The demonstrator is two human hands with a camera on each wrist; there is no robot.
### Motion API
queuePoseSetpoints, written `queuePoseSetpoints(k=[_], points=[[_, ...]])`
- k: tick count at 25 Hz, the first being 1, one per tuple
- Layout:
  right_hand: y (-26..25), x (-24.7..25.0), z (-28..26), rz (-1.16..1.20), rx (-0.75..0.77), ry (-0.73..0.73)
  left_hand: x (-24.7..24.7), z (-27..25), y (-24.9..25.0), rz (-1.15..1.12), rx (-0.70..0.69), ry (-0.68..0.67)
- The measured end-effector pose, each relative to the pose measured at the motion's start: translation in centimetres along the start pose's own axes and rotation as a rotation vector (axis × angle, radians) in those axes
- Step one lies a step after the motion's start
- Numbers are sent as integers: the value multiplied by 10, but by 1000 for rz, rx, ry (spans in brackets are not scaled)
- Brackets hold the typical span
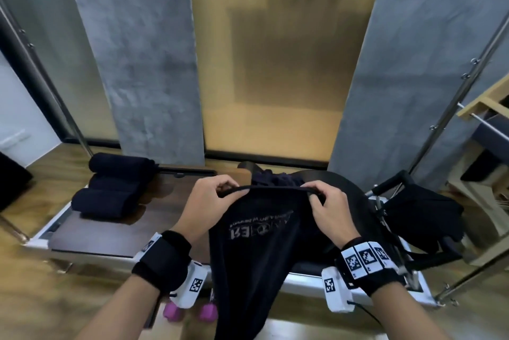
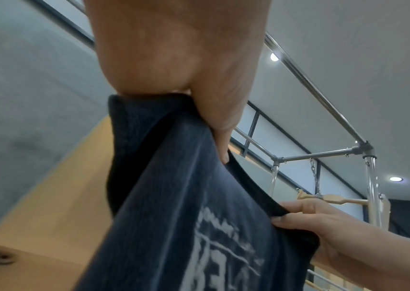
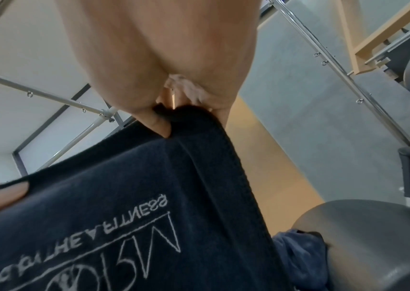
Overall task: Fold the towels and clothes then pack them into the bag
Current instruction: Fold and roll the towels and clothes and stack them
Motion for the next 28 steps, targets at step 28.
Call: queuePoseSetpoints(k=[28], points=[[-146, -116, -64, 85, -301, 243, 311, -90, -111, 101, 35, 292]])
Point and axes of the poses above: each hand's wrist, its own z-axis towards the middle knuckle, its own x-axis out of the back of the hand, y = z × x, the point moved 6 cm from there along z, towards the middle knuckle, and after that the axes turned 15 degrees about -z, right-handed, at the moved point
